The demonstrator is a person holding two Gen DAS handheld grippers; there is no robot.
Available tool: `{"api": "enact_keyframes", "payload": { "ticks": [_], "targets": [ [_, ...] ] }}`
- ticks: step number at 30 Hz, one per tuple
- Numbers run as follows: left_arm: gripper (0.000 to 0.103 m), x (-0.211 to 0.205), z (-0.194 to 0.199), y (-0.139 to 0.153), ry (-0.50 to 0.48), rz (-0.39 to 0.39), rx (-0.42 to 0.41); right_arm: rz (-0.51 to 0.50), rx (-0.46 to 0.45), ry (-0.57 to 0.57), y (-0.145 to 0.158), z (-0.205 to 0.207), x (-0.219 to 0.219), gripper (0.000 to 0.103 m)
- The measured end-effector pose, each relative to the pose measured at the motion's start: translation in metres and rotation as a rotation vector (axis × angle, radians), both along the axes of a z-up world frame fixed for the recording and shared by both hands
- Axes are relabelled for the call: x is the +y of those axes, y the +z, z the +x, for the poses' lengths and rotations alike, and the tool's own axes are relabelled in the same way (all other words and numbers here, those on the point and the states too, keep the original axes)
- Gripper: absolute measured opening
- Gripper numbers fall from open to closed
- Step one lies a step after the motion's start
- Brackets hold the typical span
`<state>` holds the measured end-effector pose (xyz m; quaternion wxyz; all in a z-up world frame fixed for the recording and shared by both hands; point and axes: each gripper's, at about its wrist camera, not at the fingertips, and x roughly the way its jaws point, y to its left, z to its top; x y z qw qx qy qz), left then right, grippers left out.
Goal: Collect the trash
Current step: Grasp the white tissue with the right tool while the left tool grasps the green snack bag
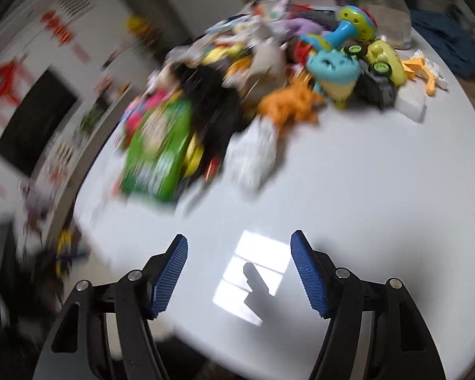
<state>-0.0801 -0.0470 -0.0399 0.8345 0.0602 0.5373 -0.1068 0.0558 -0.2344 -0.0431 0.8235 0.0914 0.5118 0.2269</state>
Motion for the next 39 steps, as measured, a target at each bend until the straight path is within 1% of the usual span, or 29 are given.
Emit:
{"api": "enact_keyframes", "payload": {
  "ticks": [4, 5, 6, 7, 9, 11, 12, 15, 18, 20, 21, 22, 23, 24, 25, 26, 27, 28, 29, 31, 34, 39],
  "targets": [
    [0.086, 0.008, 0.020, 0.007, 0.024, 0.008, -0.054, -0.008, 0.030, -0.066, -0.009, 0.042, 0.017, 0.065],
    [0.086, 0.010, 0.024, 0.008, 0.030, 0.004, -0.059, -0.022, 0.048, -0.063, -0.015, 0.050, 0.024, 0.062],
    [0.086, 0.013, 0.032, 0.010, 0.035, -0.001, -0.062, -0.045, 0.052, -0.053, -0.019, 0.055, 0.030, 0.056],
    [0.086, 0.016, 0.041, 0.011, 0.041, 0.002, -0.070, -0.080, 0.029, -0.044, -0.019, 0.056, 0.034, 0.044],
    [0.086, 0.019, 0.058, 0.012, 0.050, 0.008, -0.090, -0.120, 0.028, -0.024, -0.019, 0.054, 0.039, 0.042],
    [0.086, 0.026, 0.076, 0.016, 0.063, -0.007, -0.109, -0.114, 0.030, -0.046, -0.011, 0.045, 0.032, 0.042],
    [0.086, 0.028, 0.091, 0.015, 0.068, -0.027, -0.112, -0.110, 0.030, -0.054, -0.007, 0.038, 0.029, 0.042],
    [0.086, 0.033, 0.123, 0.010, 0.064, -0.071, -0.090, -0.087, 0.034, -0.091, 0.006, 0.021, 0.010, 0.042],
    [0.086, 0.031, 0.155, -0.002, 0.030, -0.106, -0.044, -0.103, 0.043, -0.130, 0.012, -0.001, -0.008, 0.042],
    [0.086, 0.027, 0.168, -0.010, 0.010, -0.114, -0.030, -0.109, 0.048, -0.146, 0.017, -0.006, -0.011, 0.042],
    [0.084, 0.025, 0.169, -0.012, 0.007, -0.102, -0.037, -0.107, 0.052, -0.153, 0.016, -0.009, -0.013, 0.042],
    [0.074, 0.023, 0.169, -0.013, 0.000, -0.087, -0.050, -0.101, 0.055, -0.163, 0.016, -0.012, -0.014, 0.042],
    [0.060, 0.021, 0.169, -0.011, -0.014, -0.081, -0.058, -0.097, 0.056, -0.178, 0.016, -0.014, -0.014, 0.042],
    [0.052, 0.020, 0.166, -0.007, -0.016, -0.072, -0.068, -0.090, 0.058, -0.191, 0.015, -0.016, -0.012, 0.042],
    [0.031, 0.021, 0.163, -0.003, -0.023, -0.069, -0.080, -0.080, 0.057, -0.196, 0.012, -0.019, -0.022, 0.042],
    [0.019, 0.023, 0.159, 0.004, -0.041, -0.093, -0.083, -0.066, 0.054, -0.200, 0.013, -0.021, -0.023, 0.042],
    [0.018, 0.027, 0.154, 0.012, -0.044, -0.119, -0.085, -0.057, 0.044, -0.199, 0.016, -0.022, -0.020, 0.042],
    [0.015, 0.029, 0.151, 0.018, -0.042, -0.130, -0.094, -0.050, 0.035, -0.192, 0.018, -0.022, -0.017, 0.042],
    [0.010, 0.031, 0.146, 0.028, -0.044, -0.141, -0.119, -0.041, 0.023, -0.180, 0.021, -0.024, -0.013, 0.042],
    [0.005, 0.030, 0.130, 0.051, -0.061, -0.146, -0.182, -0.022, 0.001, -0.150, 0.028, -0.027, -0.009, 0.042],
    [0.004, 0.027, 0.110, 0.075, -0.055, -0.155, -0.227, -0.003, -0.014, -0.117, 0.036, -0.032, -0.006, 0.042],
    [0.004, 0.018, 0.077, 0.101, -0.055, -0.159, -0.277, 0.008, -0.053, -0.063, 0.051, -0.050, -0.004, 0.042]
  ]
}}
